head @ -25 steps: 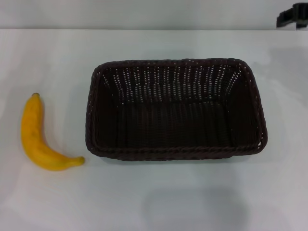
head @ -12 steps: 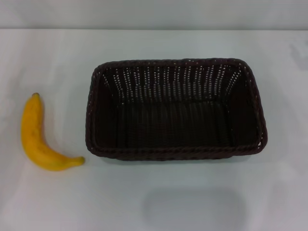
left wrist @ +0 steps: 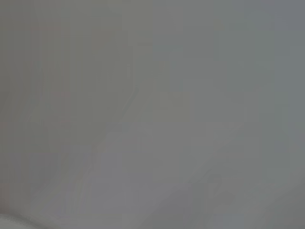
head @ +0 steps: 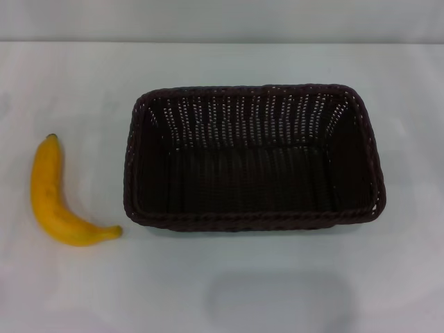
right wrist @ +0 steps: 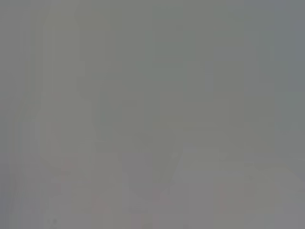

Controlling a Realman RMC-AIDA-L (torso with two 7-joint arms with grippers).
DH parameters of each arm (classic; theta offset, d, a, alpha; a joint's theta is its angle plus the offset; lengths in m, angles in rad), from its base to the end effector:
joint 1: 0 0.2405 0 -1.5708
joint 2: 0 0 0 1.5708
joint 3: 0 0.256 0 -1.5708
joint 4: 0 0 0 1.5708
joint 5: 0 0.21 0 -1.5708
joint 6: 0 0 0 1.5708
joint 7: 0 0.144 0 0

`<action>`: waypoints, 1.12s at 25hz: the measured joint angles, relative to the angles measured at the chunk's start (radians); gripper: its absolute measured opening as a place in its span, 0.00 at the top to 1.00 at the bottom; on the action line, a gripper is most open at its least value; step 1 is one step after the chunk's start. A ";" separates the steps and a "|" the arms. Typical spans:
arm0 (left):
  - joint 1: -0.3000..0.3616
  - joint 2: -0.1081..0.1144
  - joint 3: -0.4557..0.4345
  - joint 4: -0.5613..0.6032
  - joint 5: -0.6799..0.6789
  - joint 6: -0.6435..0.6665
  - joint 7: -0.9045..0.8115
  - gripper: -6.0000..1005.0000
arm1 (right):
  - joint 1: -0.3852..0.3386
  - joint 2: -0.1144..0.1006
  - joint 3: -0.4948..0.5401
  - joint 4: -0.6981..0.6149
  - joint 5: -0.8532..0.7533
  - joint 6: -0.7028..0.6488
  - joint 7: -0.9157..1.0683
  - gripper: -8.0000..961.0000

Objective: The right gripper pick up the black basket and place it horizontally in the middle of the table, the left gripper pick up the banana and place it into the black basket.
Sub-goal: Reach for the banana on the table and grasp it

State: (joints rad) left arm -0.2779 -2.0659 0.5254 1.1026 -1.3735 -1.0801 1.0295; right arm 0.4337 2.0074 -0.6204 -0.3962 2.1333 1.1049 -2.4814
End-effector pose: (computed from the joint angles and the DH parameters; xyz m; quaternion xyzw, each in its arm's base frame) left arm -0.3444 0.3338 0.1740 -0.6387 -0.4896 -0.3634 0.4693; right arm 0.3471 0.3668 0.1038 -0.6943 0.1994 0.3174 0.6143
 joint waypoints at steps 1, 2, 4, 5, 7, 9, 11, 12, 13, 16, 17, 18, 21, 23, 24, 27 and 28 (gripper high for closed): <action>-0.003 0.006 0.018 0.040 0.062 -0.002 -0.093 0.14 | -0.003 0.000 0.008 0.003 0.000 0.000 -0.006 0.50; -0.006 0.014 0.035 0.073 0.124 -0.010 -0.187 0.14 | -0.009 0.000 0.011 0.001 -0.001 0.000 -0.011 0.50; -0.025 0.042 0.073 0.143 0.281 -0.054 -0.412 0.14 | -0.022 -0.001 0.029 -0.002 -0.002 0.003 -0.031 0.35; -0.039 0.059 0.086 0.167 0.344 -0.089 -0.487 0.14 | -0.026 0.000 0.046 -0.002 -0.003 0.006 -0.045 0.28; -0.085 0.096 0.099 0.198 0.469 -0.191 -0.618 0.14 | -0.033 0.001 0.083 0.001 -0.005 0.012 -0.080 0.20; -0.145 0.128 0.101 0.203 0.575 -0.309 -0.707 0.14 | -0.043 0.001 0.106 0.002 -0.007 0.013 -0.100 0.13; -0.221 0.154 0.101 0.200 0.688 -0.418 -0.769 0.14 | -0.050 0.000 0.113 -0.003 -0.008 0.012 -0.113 0.09; -0.244 0.159 0.102 0.199 0.730 -0.453 -0.787 0.14 | -0.051 -0.001 0.115 -0.005 -0.008 0.012 -0.122 0.09; -0.273 0.165 0.102 0.197 0.779 -0.494 -0.805 0.14 | -0.051 -0.001 0.115 -0.006 -0.009 0.012 -0.137 0.09; -0.335 0.177 0.102 0.171 0.914 -0.600 -0.838 0.14 | -0.041 -0.001 0.117 -0.007 -0.010 0.010 -0.186 0.09; -0.362 0.180 0.102 0.145 0.966 -0.640 -0.844 0.14 | -0.037 0.000 0.116 -0.007 -0.010 0.011 -0.204 0.09; -0.384 0.182 0.102 0.121 0.991 -0.658 -0.846 0.14 | -0.037 0.000 0.116 -0.007 -0.008 0.012 -0.209 0.09; -0.464 0.175 0.105 0.024 1.080 -0.687 -0.855 0.14 | -0.041 -0.001 0.125 -0.007 0.006 0.017 -0.231 0.09; -0.493 0.163 0.106 -0.028 1.115 -0.677 -0.857 0.14 | -0.039 -0.001 0.132 -0.005 0.009 0.017 -0.251 0.09; -0.502 0.157 0.106 -0.051 1.124 -0.665 -0.858 0.14 | -0.038 -0.001 0.133 -0.004 0.009 0.017 -0.258 0.09; -0.524 0.131 0.113 -0.154 1.149 -0.607 -0.859 0.14 | -0.038 0.000 0.134 -0.004 0.009 0.017 -0.271 0.09; -0.525 0.128 0.118 -0.176 1.153 -0.593 -0.859 0.14 | -0.039 0.001 0.134 -0.005 0.009 0.017 -0.274 0.09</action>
State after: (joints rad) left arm -0.8034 -1.9376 0.6433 0.9264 -0.2201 -1.6732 0.1707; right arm 0.3950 2.0082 -0.4865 -0.4011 2.1420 1.1221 -2.7556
